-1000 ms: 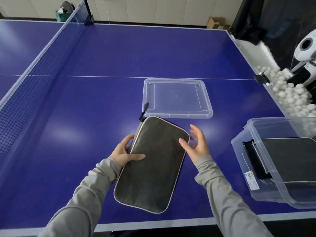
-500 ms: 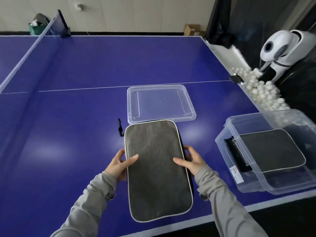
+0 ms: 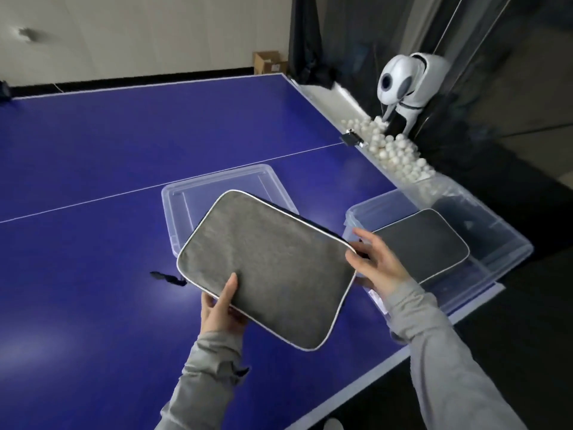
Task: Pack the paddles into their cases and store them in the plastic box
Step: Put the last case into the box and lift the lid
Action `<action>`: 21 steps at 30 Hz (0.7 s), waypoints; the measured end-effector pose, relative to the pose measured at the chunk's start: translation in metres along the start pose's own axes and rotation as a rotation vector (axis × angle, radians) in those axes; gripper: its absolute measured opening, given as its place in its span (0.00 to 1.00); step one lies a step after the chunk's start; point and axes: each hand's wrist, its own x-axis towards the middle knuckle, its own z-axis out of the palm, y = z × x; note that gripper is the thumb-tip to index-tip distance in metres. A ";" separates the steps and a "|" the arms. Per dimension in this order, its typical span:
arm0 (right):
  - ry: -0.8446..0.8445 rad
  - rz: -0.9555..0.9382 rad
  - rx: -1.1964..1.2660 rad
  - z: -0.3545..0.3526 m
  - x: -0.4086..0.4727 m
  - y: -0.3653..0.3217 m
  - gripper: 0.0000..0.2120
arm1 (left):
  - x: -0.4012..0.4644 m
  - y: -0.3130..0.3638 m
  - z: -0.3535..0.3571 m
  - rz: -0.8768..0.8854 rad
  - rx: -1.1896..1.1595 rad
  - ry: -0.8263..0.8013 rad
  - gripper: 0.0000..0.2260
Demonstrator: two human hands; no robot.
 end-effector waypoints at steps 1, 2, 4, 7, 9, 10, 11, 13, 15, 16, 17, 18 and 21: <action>0.051 0.003 0.095 -0.005 -0.003 0.005 0.22 | 0.000 -0.003 0.013 0.011 -0.028 0.015 0.09; 0.073 0.014 0.191 -0.008 -0.005 0.011 0.23 | -0.001 -0.007 0.027 0.018 -0.051 0.020 0.10; 0.083 0.025 0.350 -0.013 -0.006 0.018 0.23 | -0.004 -0.018 0.054 0.021 -0.079 0.021 0.11; 0.174 -0.045 0.432 -0.032 -0.002 0.019 0.23 | -0.013 -0.040 0.090 0.032 -0.095 -0.010 0.10; 0.219 -0.104 0.416 -0.057 0.001 0.016 0.23 | -0.020 -0.058 0.112 0.059 -0.107 -0.057 0.12; 0.234 -0.121 0.420 -0.064 0.002 0.014 0.23 | -0.022 -0.062 0.118 0.076 -0.100 -0.080 0.13; 0.243 -0.137 0.429 -0.080 0.004 0.013 0.23 | -0.027 -0.072 0.130 0.096 -0.091 -0.102 0.15; 0.240 -0.151 0.456 -0.113 0.006 0.011 0.23 | -0.038 -0.090 0.152 0.130 -0.061 -0.136 0.18; 0.234 -0.160 0.475 -0.149 0.010 0.010 0.24 | -0.051 -0.109 0.176 0.151 -0.018 -0.176 0.22; 0.228 -0.160 0.488 -0.168 0.012 0.009 0.24 | -0.057 -0.121 0.188 0.164 0.011 -0.189 0.22; 0.232 -0.152 0.500 -0.187 0.014 0.009 0.23 | -0.063 -0.132 0.198 0.181 0.041 -0.206 0.21; 0.240 -0.141 0.511 -0.205 0.018 0.009 0.23 | -0.068 -0.142 0.207 0.197 0.066 -0.223 0.19; 0.218 -0.126 0.531 -0.255 0.027 0.007 0.21 | -0.079 -0.164 0.221 0.214 0.072 -0.284 0.11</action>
